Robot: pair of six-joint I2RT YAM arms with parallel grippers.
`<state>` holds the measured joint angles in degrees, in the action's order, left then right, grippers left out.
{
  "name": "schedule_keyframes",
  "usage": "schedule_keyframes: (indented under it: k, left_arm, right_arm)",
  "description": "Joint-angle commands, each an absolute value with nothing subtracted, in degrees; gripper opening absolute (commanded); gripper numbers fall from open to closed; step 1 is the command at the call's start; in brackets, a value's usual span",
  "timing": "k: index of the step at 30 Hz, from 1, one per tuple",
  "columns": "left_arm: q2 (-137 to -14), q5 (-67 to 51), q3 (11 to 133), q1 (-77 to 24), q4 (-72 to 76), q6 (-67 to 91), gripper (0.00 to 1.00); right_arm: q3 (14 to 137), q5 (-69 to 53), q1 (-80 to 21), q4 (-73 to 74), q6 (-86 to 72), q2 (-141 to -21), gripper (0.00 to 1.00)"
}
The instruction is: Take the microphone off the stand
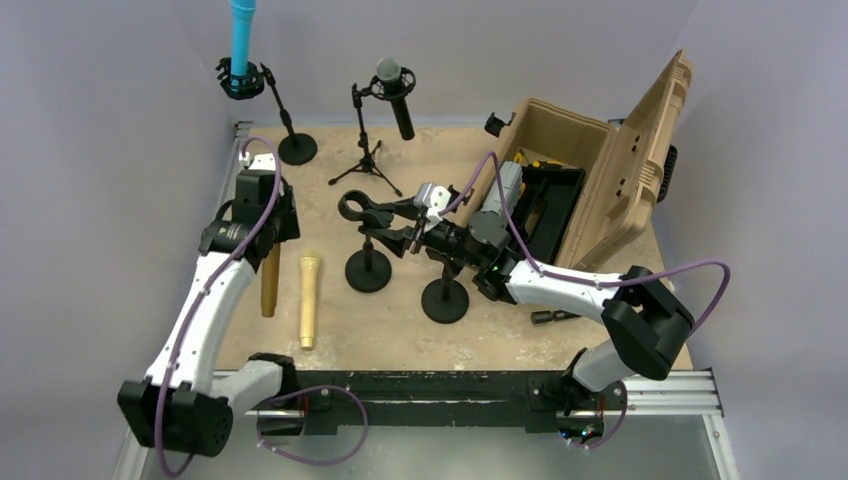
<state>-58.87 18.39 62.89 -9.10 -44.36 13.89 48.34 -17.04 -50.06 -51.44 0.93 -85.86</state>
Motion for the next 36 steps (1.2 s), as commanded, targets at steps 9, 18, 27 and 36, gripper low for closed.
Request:
schedule_keyframes:
  k: [9,18,27,36]
  left_arm:
    - [-77.03,3.2,54.66,3.37,-33.46,12.28,0.0]
    - [-87.95,1.4,58.52,3.8,-36.98,13.46,0.0]
    - [-90.45,0.26,59.62,4.35,-37.09,13.36,0.06]
    - [-90.83,0.26,59.38,4.38,-36.89,13.93,0.26]
  right_arm:
    - [49.93,-17.48,-49.48,-54.13,3.34,-82.42,0.0]
    - [49.65,-17.97,-49.48,-54.59,3.42,-82.71,0.0]
    - [49.32,-18.36,-49.48,-54.93,3.41,-82.62,0.0]
    - [48.97,-18.63,-49.48,-54.9,3.49,-82.3,0.0]
